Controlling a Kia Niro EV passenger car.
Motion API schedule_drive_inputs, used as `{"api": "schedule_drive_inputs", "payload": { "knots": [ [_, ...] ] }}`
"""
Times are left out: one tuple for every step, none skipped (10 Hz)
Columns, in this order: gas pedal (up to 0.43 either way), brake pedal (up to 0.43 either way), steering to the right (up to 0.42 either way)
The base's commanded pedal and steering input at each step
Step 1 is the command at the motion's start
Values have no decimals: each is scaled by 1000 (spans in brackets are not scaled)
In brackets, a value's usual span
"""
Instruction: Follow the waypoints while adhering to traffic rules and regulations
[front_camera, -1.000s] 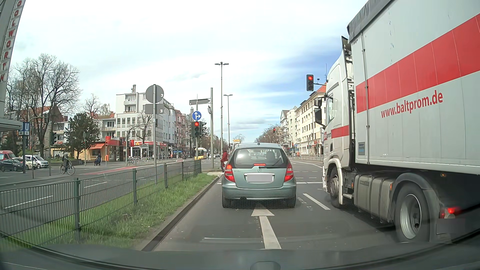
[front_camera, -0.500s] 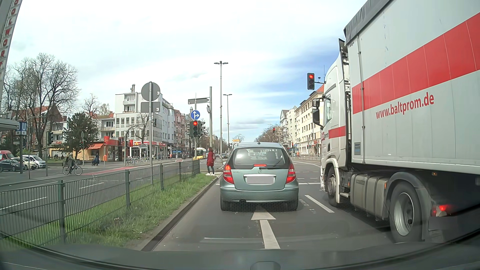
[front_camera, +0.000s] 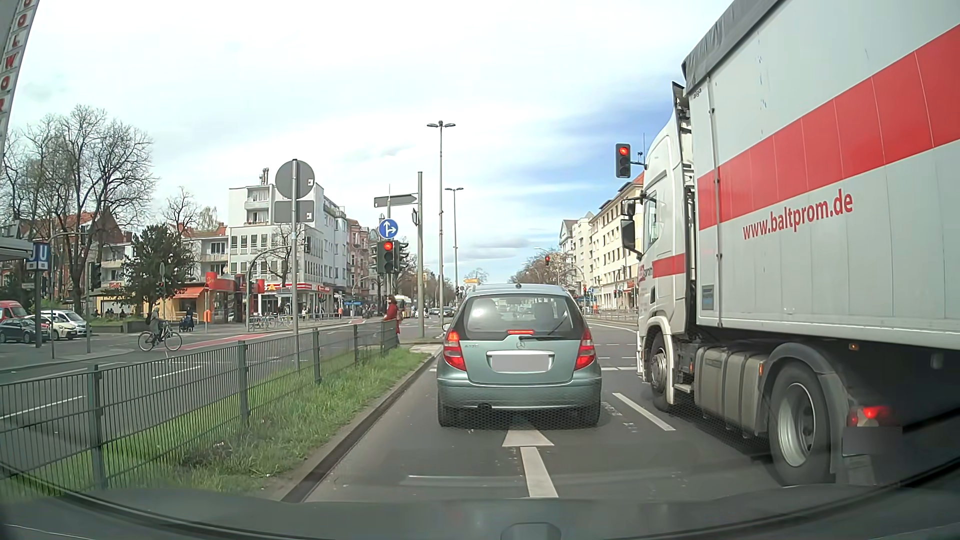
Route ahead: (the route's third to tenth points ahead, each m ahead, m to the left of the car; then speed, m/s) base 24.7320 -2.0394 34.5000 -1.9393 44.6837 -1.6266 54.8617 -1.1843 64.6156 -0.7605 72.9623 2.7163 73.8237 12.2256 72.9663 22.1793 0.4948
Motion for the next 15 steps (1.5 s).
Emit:
{"api": "schedule_drive_inputs", "payload": {
  "knots": [
    [0, 0, 14],
    [0, 0, 13],
    [0, 0, 13],
    [0, 0, 12],
    [0, 0, 12],
    [0, 0, 12],
    [0, 0, 11],
    [0, 0, 12],
    [0, 0, 11],
    [0, 0, 11],
    [0, 0, 11],
    [0, 0, 11],
    [0, 0, 11],
    [0, 0, 10],
    [0, 0, 10]
  ]
}}
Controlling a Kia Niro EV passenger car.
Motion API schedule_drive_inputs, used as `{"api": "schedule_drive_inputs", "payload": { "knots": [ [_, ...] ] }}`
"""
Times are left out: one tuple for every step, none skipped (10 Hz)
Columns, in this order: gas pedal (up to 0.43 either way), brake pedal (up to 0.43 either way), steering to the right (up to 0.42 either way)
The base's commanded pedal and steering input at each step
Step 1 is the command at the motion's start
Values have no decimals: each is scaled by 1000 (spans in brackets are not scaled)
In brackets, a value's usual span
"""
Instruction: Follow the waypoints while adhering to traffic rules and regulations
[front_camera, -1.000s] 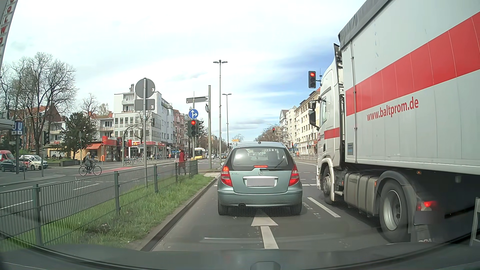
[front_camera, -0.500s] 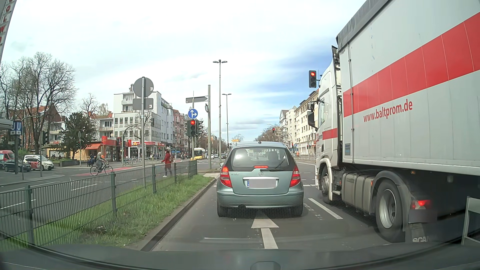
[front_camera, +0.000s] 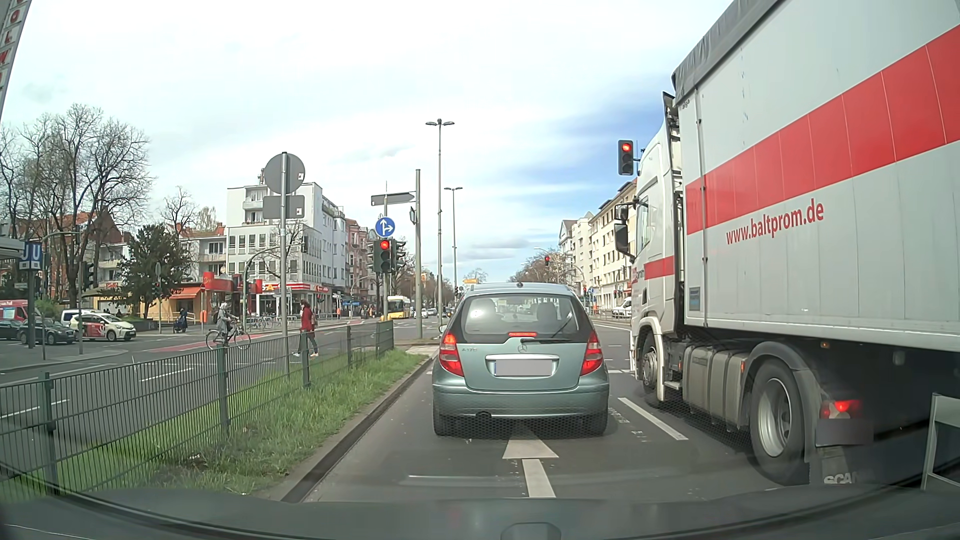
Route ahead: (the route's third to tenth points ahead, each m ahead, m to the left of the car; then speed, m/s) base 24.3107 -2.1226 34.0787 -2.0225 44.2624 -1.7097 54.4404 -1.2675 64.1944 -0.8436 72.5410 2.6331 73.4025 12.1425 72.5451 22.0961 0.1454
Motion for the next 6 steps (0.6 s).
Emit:
{"api": "schedule_drive_inputs", "payload": {
  "knots": [
    [0, 0, 10],
    [0, 0, 10],
    [0, 0, 10],
    [0, 0, 10],
    [0, 0, 10],
    [0, 0, 10]
  ]
}}
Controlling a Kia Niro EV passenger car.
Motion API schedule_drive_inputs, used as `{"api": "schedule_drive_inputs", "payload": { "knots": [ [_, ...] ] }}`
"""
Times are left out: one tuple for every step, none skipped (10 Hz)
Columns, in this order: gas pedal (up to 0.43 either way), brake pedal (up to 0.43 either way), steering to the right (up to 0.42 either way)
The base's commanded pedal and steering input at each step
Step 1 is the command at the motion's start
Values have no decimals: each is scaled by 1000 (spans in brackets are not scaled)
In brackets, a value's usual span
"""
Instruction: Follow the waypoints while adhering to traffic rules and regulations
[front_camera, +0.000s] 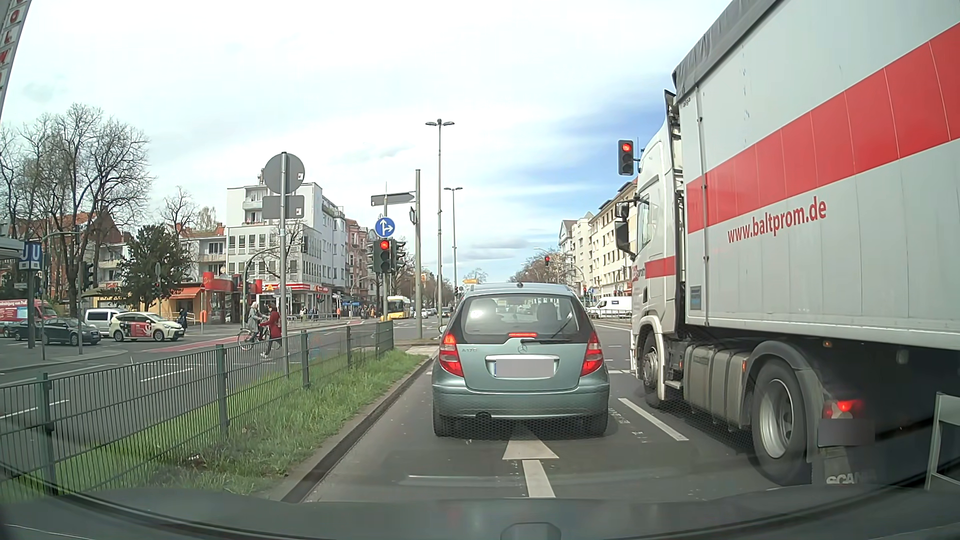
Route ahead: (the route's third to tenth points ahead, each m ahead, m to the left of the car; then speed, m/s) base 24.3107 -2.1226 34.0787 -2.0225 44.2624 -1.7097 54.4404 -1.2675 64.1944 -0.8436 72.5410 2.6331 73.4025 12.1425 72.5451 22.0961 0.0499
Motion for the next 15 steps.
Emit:
{"api": "schedule_drive_inputs", "payload": {
  "knots": [
    [0, 0, 10],
    [0, 0, 10],
    [0, 0, 10],
    [0, 0, 10],
    [0, 0, 10],
    [0, 0, 10],
    [0, 0, 10],
    [0, 0, 10],
    [0, 0, 10],
    [0, 0, 10],
    [0, 0, 10],
    [0, 0, 10],
    [0, 0, 10],
    [0, 0, 10],
    [0, 0, 10]
  ]
}}
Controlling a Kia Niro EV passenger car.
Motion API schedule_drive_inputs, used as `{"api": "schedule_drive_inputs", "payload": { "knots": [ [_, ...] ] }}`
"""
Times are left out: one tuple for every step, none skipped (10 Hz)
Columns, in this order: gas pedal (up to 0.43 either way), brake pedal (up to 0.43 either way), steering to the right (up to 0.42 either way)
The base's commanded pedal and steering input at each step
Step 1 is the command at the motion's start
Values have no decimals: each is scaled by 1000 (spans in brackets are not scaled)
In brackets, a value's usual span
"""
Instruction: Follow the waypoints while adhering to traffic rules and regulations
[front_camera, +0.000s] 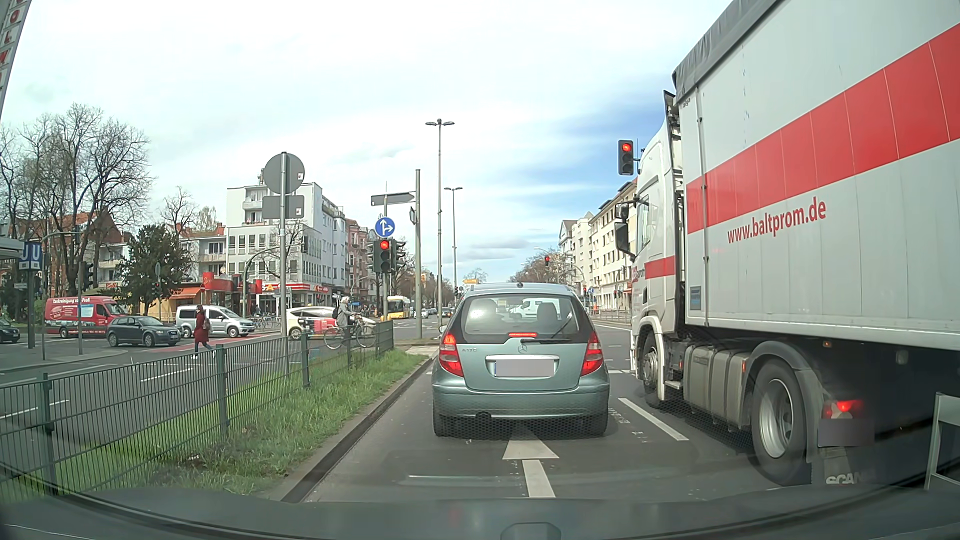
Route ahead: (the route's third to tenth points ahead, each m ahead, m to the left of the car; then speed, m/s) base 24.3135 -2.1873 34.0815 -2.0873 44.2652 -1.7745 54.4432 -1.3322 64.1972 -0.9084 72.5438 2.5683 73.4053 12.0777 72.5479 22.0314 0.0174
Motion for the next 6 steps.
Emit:
{"api": "schedule_drive_inputs", "payload": {
  "knots": [
    [0, 0, 10],
    [0, 0, 10],
    [0, 0, 10],
    [0, 0, 10],
    [0, 0, 10],
    [0, 0, 10]
  ]
}}
